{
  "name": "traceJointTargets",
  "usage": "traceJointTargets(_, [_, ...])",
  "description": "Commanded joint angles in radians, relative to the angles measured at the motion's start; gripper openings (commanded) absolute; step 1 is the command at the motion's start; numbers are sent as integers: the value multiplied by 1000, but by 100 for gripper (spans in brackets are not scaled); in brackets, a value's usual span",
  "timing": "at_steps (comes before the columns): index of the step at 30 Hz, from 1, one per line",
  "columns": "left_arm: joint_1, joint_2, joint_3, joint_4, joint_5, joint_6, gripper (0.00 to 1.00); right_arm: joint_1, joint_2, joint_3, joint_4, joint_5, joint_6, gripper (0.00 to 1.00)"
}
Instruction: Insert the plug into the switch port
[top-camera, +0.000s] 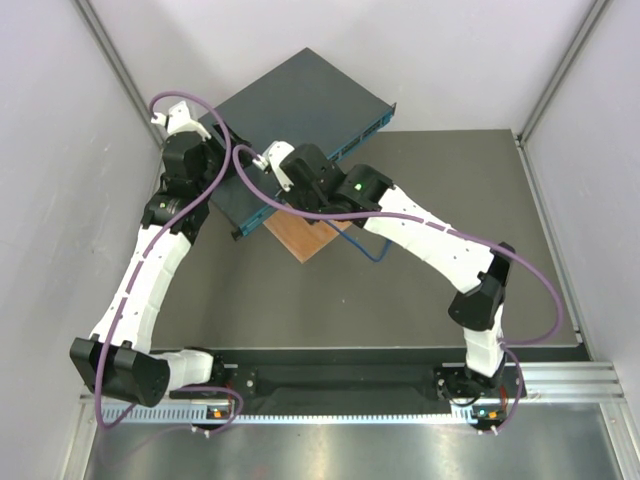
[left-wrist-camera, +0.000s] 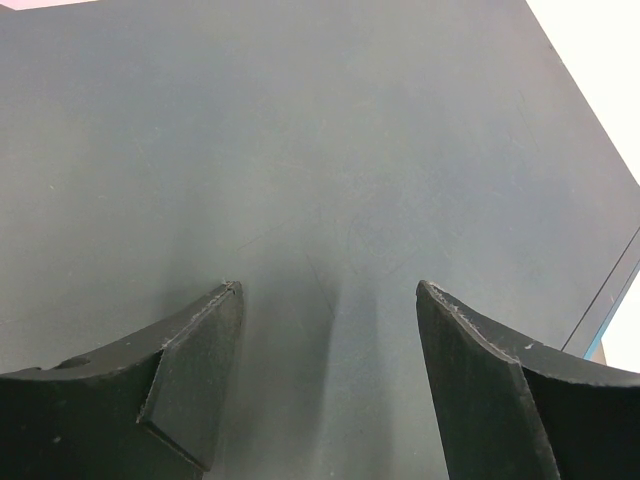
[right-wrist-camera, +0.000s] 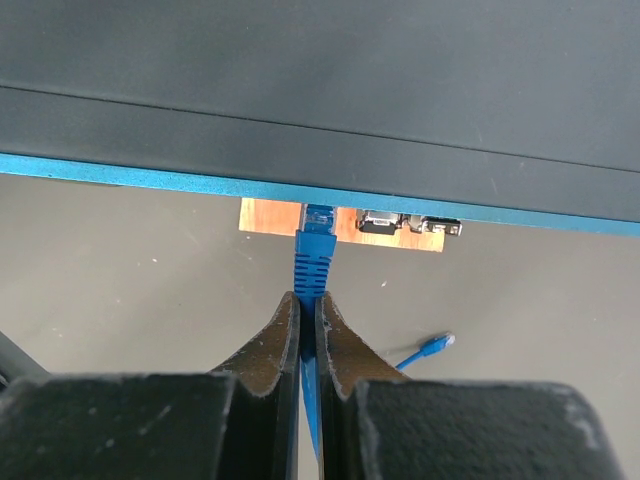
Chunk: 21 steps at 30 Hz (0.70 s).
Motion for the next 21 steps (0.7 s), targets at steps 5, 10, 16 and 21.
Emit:
traceJointTargets(5, [2, 8, -47, -89, 46, -33, 75, 13, 26, 70, 302, 26, -23, 0])
traceJointTargets(10, [3, 6, -55, -82, 54, -36, 75, -4, 50, 80, 344, 40, -32, 0])
traceJointTargets(16, [8, 9, -70, -74, 57, -48, 75, -13, 75, 84, 387, 35, -40, 0])
traceJointTargets(21, [11, 12, -64, -71, 68, -42, 75, -14, 61, 80, 380, 16, -34, 0])
